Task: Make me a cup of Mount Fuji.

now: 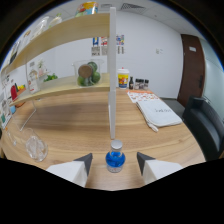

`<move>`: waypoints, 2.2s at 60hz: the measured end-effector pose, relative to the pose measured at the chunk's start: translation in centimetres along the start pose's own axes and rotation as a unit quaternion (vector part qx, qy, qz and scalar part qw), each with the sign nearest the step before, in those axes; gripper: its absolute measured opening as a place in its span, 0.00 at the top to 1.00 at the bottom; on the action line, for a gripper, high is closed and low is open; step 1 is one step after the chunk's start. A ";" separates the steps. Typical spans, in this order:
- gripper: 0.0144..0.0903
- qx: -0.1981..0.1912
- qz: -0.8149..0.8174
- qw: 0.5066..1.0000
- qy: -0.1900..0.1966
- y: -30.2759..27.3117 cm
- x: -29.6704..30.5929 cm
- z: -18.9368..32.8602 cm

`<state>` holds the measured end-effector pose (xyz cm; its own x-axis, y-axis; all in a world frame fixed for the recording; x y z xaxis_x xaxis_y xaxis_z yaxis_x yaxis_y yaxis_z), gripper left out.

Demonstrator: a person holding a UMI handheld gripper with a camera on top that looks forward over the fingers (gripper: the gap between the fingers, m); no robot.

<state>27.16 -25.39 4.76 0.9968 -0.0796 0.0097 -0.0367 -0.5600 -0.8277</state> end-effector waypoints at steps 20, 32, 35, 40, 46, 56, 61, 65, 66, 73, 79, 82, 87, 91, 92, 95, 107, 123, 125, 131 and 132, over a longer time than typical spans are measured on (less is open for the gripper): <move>0.07 0.057 0.035 0.998 0.017 -6.4 -8.9 -8.2; 0.07 0.041 0.034 0.998 -0.016 -6.5 -18.2 -7.5; 0.07 0.033 0.029 0.999 -0.016 -6.6 -19.9 -7.0; 0.06 0.023 0.031 0.999 -0.013 -7.7 -22.3 -7.2; 0.06 0.027 0.031 0.999 -0.011 -10.8 -24.7 -8.7; 0.06 0.056 0.011 0.998 -0.008 -18.1 -28.4 -13.5; 0.06 0.086 0.015 0.996 -0.024 -22.1 -30.5 -15.8; 0.06 0.112 0.023 0.993 -0.041 -25.1 -32.0 -17.1; 0.06 0.117 0.024 0.992 -0.046 -25.8 -32.3 -17.3; 0.06 0.157 0.025 0.986 -0.057 -29.9 -33.7 -16.9; 0.06 0.183 0.012 0.982 -0.051 -32.5 -33.9 -15.1; 0.07 0.196 0.010 0.979 -0.049 -33.7 -34.3 -14.3; 0.08 0.207 0.003 0.977 -0.048 -35.0 -34.6 -12.6; 0.18 0.210 0.002 0.977 -0.040 -35.6 -34.4 -11.0; 0.21 0.210 0.001 0.977 -0.040 -35.7 -34.4 -10.8; 0.29 0.214 -0.003 0.976 -0.039 -36.1 -34.6 -9.8; 0.62 0.227 -0.020 0.974 -0.022 -36.6 -34.5 -8.6; 0.65 0.234 -0.016 0.971 -0.042 -36.9 -34.9 -11.5; 0.66 0.242 -0.018 0.969 -0.044 -37.2 -35.0 -12.6; 0.66 0.265 -0.011 0.962 -0.058 -37.2 -34.3 -15.4; 0.66 0.268 -0.008 0.962 -0.059 -37.1 -34.2 -15.9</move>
<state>-6.72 -15.00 44.07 0.9992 0.0367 -0.0131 -0.0112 -0.0527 -0.9985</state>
